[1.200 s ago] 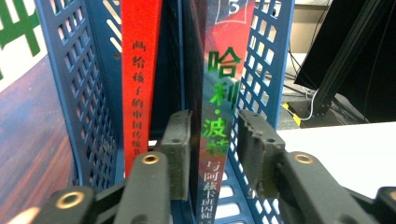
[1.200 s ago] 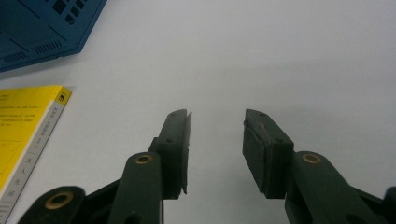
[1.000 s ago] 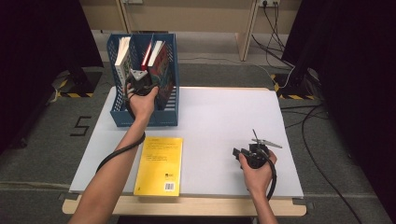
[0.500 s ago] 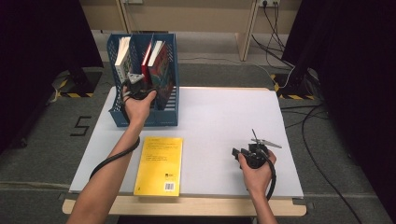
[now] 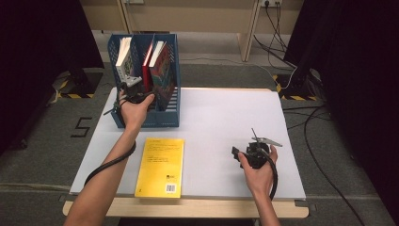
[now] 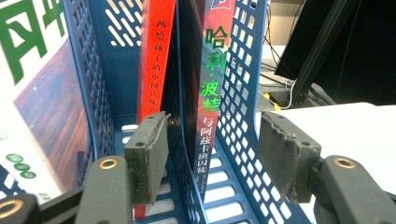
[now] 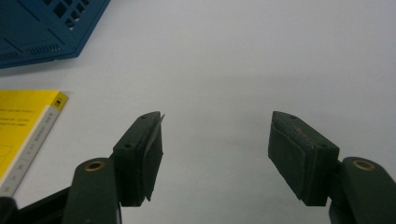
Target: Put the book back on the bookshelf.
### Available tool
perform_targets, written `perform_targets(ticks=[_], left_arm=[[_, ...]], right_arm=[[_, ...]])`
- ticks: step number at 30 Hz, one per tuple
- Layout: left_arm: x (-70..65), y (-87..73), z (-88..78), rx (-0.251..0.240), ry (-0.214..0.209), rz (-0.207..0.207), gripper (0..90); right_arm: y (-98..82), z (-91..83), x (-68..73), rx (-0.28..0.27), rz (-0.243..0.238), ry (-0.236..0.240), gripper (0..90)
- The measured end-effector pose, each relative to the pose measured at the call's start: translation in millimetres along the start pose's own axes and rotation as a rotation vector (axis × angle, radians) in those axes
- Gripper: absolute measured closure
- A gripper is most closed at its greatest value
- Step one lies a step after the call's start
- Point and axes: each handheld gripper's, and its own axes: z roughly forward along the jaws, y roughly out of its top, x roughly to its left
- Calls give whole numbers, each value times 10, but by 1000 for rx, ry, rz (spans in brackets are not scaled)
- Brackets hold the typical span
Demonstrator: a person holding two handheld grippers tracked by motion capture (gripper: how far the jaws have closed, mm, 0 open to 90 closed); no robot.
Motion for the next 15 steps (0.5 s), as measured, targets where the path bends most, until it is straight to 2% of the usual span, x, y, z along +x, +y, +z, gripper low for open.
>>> perform_targets(ticks=[1,2,3,5,8,13,15], left_arm=[[11,-2,-26,3,-5,5,421],[17,-4,-37,3,-5,4,421],[27,-8,-52,2,-4,5,420],[37,-11,-66,5,-4,9,418],[82,-42,-123,7,-12,4,416],[128,-99,-191,21,-19,8,409],[150,-162,-251,31,-29,27,411]], right_arm=[[1,0,15,-1,2,-11,374],[3,-1,20,11,9,-2,402],[4,-4,36,25,36,13,405],[6,5,33,25,27,25,405],[18,24,55,57,43,47,420],[27,40,78,74,33,42,456],[30,49,91,76,33,36,458]])
